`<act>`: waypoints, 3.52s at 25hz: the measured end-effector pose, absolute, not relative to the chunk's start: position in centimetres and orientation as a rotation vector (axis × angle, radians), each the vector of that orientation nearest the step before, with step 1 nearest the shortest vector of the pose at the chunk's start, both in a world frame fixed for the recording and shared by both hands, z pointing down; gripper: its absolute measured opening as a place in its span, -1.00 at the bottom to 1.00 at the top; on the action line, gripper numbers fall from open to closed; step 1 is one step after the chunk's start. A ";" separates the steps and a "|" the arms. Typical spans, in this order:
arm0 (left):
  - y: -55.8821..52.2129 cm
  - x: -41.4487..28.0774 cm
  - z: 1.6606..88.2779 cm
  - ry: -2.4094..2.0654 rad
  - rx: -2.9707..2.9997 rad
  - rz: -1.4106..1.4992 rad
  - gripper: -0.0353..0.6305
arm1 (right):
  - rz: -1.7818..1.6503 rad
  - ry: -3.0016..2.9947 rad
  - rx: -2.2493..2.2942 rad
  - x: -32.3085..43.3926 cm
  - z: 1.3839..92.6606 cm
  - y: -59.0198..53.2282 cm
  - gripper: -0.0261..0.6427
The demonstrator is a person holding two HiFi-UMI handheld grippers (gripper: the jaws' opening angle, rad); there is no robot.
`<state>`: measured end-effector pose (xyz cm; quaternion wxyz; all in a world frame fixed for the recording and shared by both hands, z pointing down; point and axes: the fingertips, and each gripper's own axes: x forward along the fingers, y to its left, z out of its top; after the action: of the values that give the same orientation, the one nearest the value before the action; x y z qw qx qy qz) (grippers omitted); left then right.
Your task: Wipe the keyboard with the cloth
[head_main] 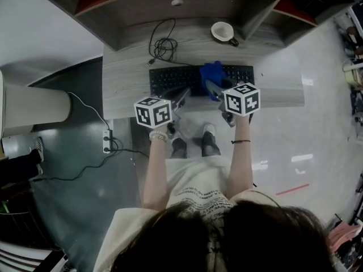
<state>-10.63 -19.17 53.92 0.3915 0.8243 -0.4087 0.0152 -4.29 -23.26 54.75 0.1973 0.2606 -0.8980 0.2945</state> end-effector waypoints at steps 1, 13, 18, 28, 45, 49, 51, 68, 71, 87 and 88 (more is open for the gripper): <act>-19.1 -10.8 53.9 -1.038 2.093 0.038 -0.88 | 0.825 -2.514 0.730 -4.5 54.7 -23.2 -0.75; -18.6 -12.5 54.2 -1.029 2.094 0.044 -0.88 | 0.828 -2.512 0.749 -6.0 54.8 -22.7 -0.75; -18.3 -13.4 54.2 -1.031 2.093 0.044 -0.88 | 0.830 -2.516 0.755 -6.9 54.8 -22.4 -0.75; -17.6 -15.4 54.3 -1.019 2.102 0.056 -0.88 | 0.826 -2.519 0.771 -9.0 54.7 -21.9 -0.75; -16.8 -19.1 54.5 -1.021 2.108 0.051 -0.88 | 0.814 -2.533 0.753 -13.6 54.8 -20.8 -0.75; -16.8 -19.8 54.5 -1.025 2.109 0.056 -0.88 | 0.815 -2.536 0.742 -14.6 55.0 -20.8 -0.75; -16.8 -20.3 54.5 -1.030 2.110 0.057 -0.88 | 0.815 -2.541 0.733 -15.3 55.0 -20.7 -0.75; -15.6 -23.6 54.6 -1.102 2.088 0.053 -0.88 | 0.805 -2.569 0.655 -19.1 55.0 -20.0 -0.75; -15.2 -24.3 54.6 -1.120 2.079 0.050 -0.88 | 0.803 -2.575 0.643 -19.8 55.0 -19.8 -0.75; -13.3 -27.3 54.1 -1.223 2.035 0.017 -0.88 | 0.805 -2.605 0.555 -23.5 54.9 -18.5 -0.75; -13.3 -27.4 54.1 -1.227 2.034 0.017 -0.88 | 0.807 -2.606 0.551 -23.6 54.9 -18.4 -0.75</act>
<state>-27.37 -13.32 54.06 0.3737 0.7943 -0.4790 0.0065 -23.60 -18.42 54.88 0.1782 0.1949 -0.9213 0.2854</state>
